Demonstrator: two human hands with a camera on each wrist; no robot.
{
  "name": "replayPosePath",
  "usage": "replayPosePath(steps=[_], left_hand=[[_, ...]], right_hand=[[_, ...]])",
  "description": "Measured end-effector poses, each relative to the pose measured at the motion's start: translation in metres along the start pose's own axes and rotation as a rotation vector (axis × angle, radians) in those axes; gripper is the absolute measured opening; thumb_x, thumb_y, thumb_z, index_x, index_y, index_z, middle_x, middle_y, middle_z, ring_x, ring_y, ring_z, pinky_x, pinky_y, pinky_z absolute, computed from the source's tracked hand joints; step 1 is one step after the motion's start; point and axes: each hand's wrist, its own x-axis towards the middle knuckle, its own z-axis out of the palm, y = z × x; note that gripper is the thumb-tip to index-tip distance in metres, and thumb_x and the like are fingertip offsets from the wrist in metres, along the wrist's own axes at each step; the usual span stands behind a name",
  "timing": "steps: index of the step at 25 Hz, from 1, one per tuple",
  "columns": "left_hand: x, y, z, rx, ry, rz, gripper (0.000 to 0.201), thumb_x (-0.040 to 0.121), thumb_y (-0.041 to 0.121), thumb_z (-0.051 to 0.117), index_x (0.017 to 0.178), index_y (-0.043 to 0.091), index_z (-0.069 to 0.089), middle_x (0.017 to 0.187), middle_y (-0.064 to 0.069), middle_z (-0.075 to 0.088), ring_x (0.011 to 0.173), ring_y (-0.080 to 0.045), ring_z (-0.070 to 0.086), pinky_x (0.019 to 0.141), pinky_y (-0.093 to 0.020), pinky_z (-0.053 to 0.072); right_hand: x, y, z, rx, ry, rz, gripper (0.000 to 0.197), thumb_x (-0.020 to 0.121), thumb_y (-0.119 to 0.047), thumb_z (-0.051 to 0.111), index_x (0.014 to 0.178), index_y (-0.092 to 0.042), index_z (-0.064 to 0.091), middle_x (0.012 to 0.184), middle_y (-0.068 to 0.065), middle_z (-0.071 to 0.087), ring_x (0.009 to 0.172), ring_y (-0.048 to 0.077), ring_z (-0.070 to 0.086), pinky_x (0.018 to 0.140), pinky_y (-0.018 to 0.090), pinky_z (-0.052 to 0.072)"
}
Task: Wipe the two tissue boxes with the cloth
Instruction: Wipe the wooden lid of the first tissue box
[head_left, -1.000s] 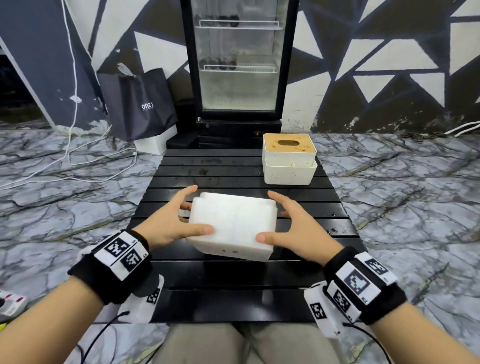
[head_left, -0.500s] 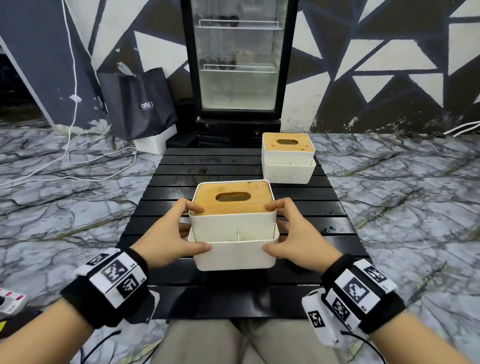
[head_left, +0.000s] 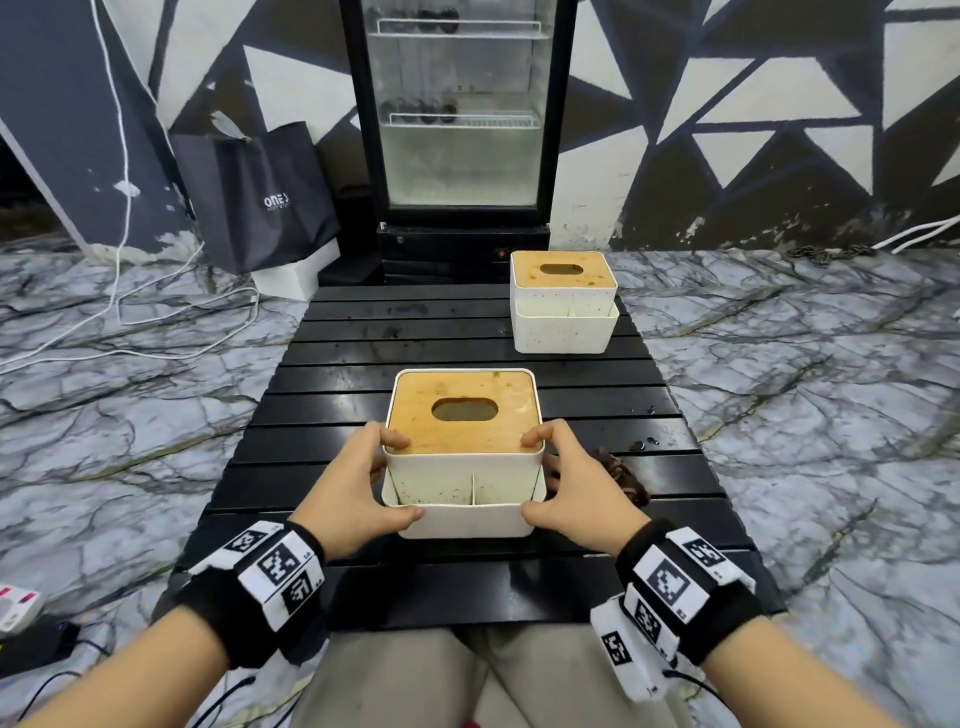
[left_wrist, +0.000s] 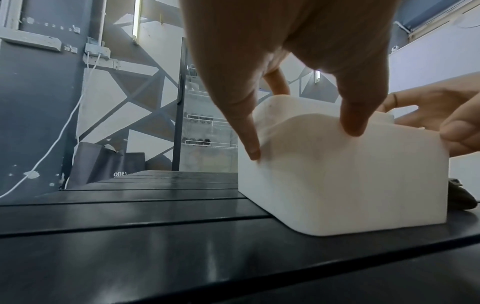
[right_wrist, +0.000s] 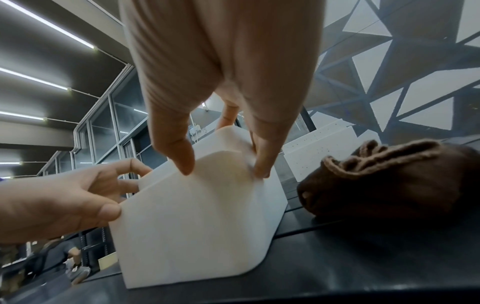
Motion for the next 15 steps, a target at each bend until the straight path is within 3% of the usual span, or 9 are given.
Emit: replayPosePath(steps=[2,5,8,10,12,15], left_hand=[[0.001,-0.002,0.000,-0.007,-0.010,-0.014,0.061,0.056,0.019,0.084,0.096,0.036,0.042,0.120,0.009,0.049,0.110,-0.015,0.056,0.100,-0.030,0.045],[0.001,0.001,-0.001,0.006,-0.035,-0.026,0.067,0.060,0.026,0.083,0.109,0.042,0.040,0.128,0.003,0.045,0.110,-0.013,0.055,0.094,-0.023,0.045],[0.007,0.008,0.000,-0.012,0.008,-0.071,0.076,0.075,0.030,0.077,0.136,0.036,0.031,0.141,0.005,0.037,0.122,-0.013,0.048,0.103,-0.034,0.042],[0.015,0.016,0.003,-0.012,0.064,-0.099,0.078,0.081,0.036,0.069,0.144,0.027,0.025,0.146,0.004,0.033,0.132,-0.014,0.038,0.110,-0.038,0.035],[0.024,0.024,0.007,-0.007,0.125,-0.117,0.073,0.085,0.037,0.064,0.145,0.022,0.025,0.145,0.001,0.035,0.132,-0.015,0.036,0.109,-0.033,0.031],[0.034,0.037,0.014,0.028,0.187,-0.170,0.067,0.090,0.038,0.057,0.145,0.018,0.025,0.142,-0.003,0.039,0.129,-0.017,0.037,0.098,-0.026,0.029]], right_hand=[[0.002,0.003,-0.001,-0.004,-0.016,-0.012,0.054,0.059,-0.013,0.068,0.091,-0.043,0.036,0.108,-0.006,0.050,0.099,0.021,0.056,0.085,0.045,0.051],[0.005,0.007,-0.010,0.044,-0.019,-0.020,0.046,0.069,-0.015,0.072,0.096,-0.038,0.042,0.112,-0.012,0.053,0.107,0.009,0.055,0.091,0.030,0.048],[0.010,0.009,-0.031,0.015,0.181,-0.013,0.033,0.078,-0.019,0.068,0.099,-0.036,0.049,0.114,-0.017,0.054,0.114,0.003,0.046,0.095,0.026,0.037],[0.014,0.014,-0.045,-0.104,0.245,0.016,0.035,0.081,-0.017,0.065,0.111,-0.029,0.051,0.119,-0.011,0.053,0.115,0.005,0.044,0.094,0.022,0.032],[0.019,0.024,-0.053,-0.270,0.159,0.078,0.048,0.080,-0.018,0.066,0.124,-0.025,0.049,0.128,-0.002,0.051,0.120,0.012,0.043,0.097,0.021,0.030],[0.027,0.040,-0.051,-0.507,-0.113,0.170,0.063,0.077,-0.024,0.070,0.133,-0.030,0.042,0.139,0.003,0.042,0.131,0.022,0.036,0.107,0.025,0.026]])
